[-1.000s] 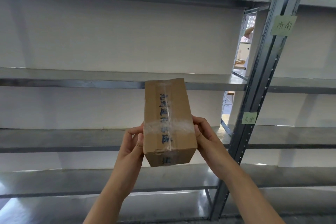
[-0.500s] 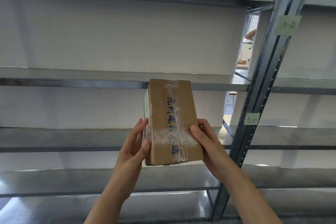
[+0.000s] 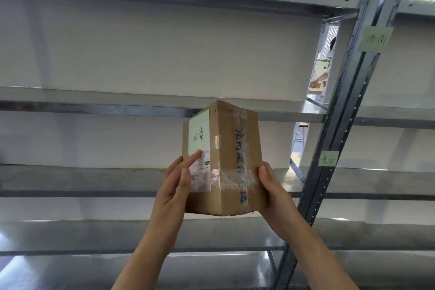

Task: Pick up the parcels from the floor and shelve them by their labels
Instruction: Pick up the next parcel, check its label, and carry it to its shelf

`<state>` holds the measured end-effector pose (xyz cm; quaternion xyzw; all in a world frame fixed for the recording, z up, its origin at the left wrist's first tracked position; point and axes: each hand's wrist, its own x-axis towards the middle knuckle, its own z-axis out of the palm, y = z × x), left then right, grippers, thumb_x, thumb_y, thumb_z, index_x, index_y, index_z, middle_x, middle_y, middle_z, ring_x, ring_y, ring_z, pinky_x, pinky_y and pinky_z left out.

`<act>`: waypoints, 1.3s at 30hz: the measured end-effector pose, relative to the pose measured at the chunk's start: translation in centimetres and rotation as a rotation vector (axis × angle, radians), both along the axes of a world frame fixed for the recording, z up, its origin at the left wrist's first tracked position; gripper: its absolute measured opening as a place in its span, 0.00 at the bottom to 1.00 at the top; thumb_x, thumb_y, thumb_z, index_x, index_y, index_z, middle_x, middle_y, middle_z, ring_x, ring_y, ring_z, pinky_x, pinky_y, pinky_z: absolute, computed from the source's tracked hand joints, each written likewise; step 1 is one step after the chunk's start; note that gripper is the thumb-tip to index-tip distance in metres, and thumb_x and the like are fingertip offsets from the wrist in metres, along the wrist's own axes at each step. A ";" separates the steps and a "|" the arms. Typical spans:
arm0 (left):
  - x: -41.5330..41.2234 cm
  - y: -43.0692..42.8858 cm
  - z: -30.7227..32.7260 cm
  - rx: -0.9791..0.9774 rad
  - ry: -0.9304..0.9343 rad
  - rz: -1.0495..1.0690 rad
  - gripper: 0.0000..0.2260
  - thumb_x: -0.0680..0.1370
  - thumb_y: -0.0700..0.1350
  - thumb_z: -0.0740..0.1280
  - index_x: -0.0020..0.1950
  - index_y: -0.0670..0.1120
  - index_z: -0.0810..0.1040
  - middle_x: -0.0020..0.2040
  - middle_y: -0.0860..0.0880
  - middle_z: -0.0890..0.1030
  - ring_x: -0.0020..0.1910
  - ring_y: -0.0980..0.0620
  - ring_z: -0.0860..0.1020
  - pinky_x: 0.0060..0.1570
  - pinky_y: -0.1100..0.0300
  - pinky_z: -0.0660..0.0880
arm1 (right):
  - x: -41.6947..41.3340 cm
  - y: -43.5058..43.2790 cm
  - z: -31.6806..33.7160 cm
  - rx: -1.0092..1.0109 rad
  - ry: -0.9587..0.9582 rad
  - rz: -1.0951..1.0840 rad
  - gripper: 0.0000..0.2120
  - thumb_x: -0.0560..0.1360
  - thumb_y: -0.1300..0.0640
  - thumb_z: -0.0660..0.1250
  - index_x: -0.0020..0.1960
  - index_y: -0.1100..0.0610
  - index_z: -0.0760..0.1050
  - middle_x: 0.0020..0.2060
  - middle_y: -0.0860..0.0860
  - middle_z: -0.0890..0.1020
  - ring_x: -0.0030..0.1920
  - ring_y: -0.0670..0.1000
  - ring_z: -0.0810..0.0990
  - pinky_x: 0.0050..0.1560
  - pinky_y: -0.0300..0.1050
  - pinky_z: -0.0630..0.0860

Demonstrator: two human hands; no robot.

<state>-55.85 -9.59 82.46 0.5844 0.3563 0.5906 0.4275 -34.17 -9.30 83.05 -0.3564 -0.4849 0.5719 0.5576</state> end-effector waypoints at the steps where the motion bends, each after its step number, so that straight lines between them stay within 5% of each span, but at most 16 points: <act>1: 0.1 -0.1 0.1 -0.002 -0.018 0.012 0.16 0.79 0.57 0.59 0.65 0.65 0.77 0.72 0.58 0.69 0.71 0.57 0.69 0.67 0.46 0.73 | 0.0 0.0 -0.2 0.000 -0.001 -0.015 0.23 0.79 0.43 0.57 0.67 0.56 0.70 0.59 0.52 0.81 0.59 0.50 0.81 0.53 0.44 0.80; 8: 0.2 -0.9 1.0 -0.030 -0.173 0.038 0.28 0.79 0.44 0.63 0.75 0.65 0.58 0.62 0.58 0.82 0.60 0.57 0.81 0.61 0.54 0.75 | 0.5 0.5 -0.9 -0.021 -0.061 -0.074 0.22 0.81 0.45 0.52 0.69 0.51 0.72 0.63 0.52 0.81 0.66 0.55 0.79 0.64 0.57 0.76; 11: -0.1 -0.8 1.2 -0.018 -0.161 0.066 0.23 0.83 0.41 0.59 0.74 0.59 0.63 0.62 0.59 0.82 0.62 0.56 0.79 0.65 0.52 0.72 | 0.6 0.7 -1.3 0.015 -0.043 -0.093 0.17 0.84 0.49 0.52 0.71 0.47 0.68 0.64 0.50 0.81 0.65 0.55 0.79 0.63 0.58 0.76; 16: -0.5 -0.8 1.9 0.059 -0.019 0.065 0.20 0.81 0.31 0.57 0.67 0.50 0.76 0.61 0.54 0.83 0.59 0.56 0.81 0.55 0.60 0.79 | 0.3 0.6 -1.6 -0.003 -0.022 -0.185 0.18 0.84 0.49 0.56 0.65 0.26 0.60 0.59 0.47 0.83 0.57 0.52 0.84 0.54 0.56 0.82; 22: -1.2 -0.6 1.8 0.099 -0.050 -0.001 0.24 0.78 0.29 0.62 0.72 0.47 0.69 0.67 0.52 0.79 0.64 0.54 0.79 0.59 0.59 0.78 | 0.5 0.5 -1.4 0.079 -0.132 -0.168 0.13 0.84 0.50 0.55 0.65 0.36 0.65 0.54 0.38 0.84 0.55 0.43 0.84 0.47 0.42 0.83; 26: -1.2 -0.4 1.7 0.105 0.065 0.029 0.30 0.73 0.46 0.71 0.73 0.54 0.67 0.71 0.57 0.73 0.68 0.58 0.74 0.62 0.59 0.76 | 1.3 0.6 -0.8 0.093 -0.106 -0.148 0.18 0.84 0.51 0.57 0.72 0.51 0.67 0.64 0.52 0.80 0.65 0.54 0.79 0.58 0.48 0.79; 31: -1.6 0.4 1.3 0.054 0.203 -0.053 0.58 0.56 0.66 0.78 0.77 0.69 0.45 0.79 0.64 0.50 0.76 0.64 0.53 0.70 0.64 0.59 | 2.3 0.3 -0.2 -0.003 -0.026 -0.185 0.14 0.84 0.56 0.56 0.57 0.53 0.80 0.52 0.53 0.87 0.56 0.55 0.84 0.55 0.49 0.79; 36: -1.1 0.3 1.5 0.152 0.307 -0.102 0.67 0.54 0.64 0.78 0.76 0.64 0.31 0.78 0.65 0.49 0.74 0.73 0.53 0.63 0.81 0.59 | 3.2 0.8 -0.3 -0.079 0.047 -0.186 0.16 0.85 0.55 0.53 0.55 0.56 0.80 0.51 0.58 0.85 0.53 0.58 0.84 0.54 0.53 0.78; 39: -0.5 0.3 1.0 0.213 0.287 -0.041 0.67 0.53 0.66 0.78 0.77 0.60 0.33 0.79 0.58 0.52 0.77 0.63 0.55 0.72 0.68 0.59 | 3.5 1.2 0.0 -0.092 0.081 -0.203 0.21 0.86 0.52 0.49 0.53 0.54 0.81 0.49 0.56 0.86 0.50 0.56 0.86 0.50 0.51 0.80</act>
